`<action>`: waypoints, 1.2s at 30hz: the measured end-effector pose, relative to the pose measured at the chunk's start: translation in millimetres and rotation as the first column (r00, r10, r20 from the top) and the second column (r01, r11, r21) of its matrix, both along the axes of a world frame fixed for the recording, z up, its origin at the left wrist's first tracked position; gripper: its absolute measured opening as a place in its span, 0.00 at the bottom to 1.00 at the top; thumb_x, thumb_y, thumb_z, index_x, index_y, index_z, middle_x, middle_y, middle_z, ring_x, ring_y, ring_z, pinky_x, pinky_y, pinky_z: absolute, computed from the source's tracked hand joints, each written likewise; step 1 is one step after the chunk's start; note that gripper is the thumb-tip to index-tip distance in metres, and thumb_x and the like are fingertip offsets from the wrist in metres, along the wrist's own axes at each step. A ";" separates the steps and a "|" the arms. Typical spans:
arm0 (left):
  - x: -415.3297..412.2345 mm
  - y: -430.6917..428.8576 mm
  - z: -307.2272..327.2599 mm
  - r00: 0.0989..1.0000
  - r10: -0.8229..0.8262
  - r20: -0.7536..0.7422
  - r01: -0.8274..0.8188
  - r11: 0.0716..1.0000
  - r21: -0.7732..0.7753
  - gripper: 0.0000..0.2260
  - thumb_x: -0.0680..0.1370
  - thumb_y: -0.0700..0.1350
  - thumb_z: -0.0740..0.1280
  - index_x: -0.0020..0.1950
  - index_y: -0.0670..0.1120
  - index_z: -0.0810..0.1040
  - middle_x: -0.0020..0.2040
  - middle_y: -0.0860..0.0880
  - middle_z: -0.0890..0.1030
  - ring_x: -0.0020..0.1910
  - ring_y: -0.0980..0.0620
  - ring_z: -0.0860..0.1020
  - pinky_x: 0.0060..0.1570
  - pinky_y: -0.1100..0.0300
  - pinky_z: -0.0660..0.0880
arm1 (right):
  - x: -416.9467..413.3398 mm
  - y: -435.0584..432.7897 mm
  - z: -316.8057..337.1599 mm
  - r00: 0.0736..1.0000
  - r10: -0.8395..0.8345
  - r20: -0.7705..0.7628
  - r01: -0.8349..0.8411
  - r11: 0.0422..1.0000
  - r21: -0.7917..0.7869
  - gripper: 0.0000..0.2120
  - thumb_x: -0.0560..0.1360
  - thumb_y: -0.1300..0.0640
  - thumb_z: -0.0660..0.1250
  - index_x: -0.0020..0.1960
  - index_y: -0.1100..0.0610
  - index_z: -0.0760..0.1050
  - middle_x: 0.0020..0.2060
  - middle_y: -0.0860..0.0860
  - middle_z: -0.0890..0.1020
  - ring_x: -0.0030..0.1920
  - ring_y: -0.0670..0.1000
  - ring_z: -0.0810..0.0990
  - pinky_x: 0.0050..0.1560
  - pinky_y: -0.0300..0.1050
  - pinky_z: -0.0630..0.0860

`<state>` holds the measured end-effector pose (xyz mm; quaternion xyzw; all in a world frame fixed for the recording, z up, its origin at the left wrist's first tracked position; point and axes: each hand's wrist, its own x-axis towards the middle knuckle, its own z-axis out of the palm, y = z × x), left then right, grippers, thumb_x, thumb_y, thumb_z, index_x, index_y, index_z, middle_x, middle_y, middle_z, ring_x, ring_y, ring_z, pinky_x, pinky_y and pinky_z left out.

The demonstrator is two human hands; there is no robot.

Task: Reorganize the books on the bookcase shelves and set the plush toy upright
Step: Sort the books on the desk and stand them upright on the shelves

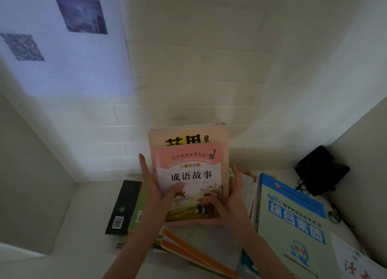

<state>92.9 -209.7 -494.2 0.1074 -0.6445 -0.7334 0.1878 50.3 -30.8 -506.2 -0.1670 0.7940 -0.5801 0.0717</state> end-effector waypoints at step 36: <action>360.5 -308.1 177.3 0.122 0.866 -0.484 -0.972 0.005 -0.235 0.28 0.70 0.42 0.72 0.55 0.76 0.72 0.53 0.53 0.70 0.55 0.54 0.75 0.49 0.65 0.79 | 222.6 -476.6 197.0 0.181 0.925 -0.334 -0.983 0.171 -0.059 0.29 0.76 0.59 0.67 0.68 0.37 0.58 0.66 0.37 0.69 0.68 0.45 0.70 0.63 0.56 0.74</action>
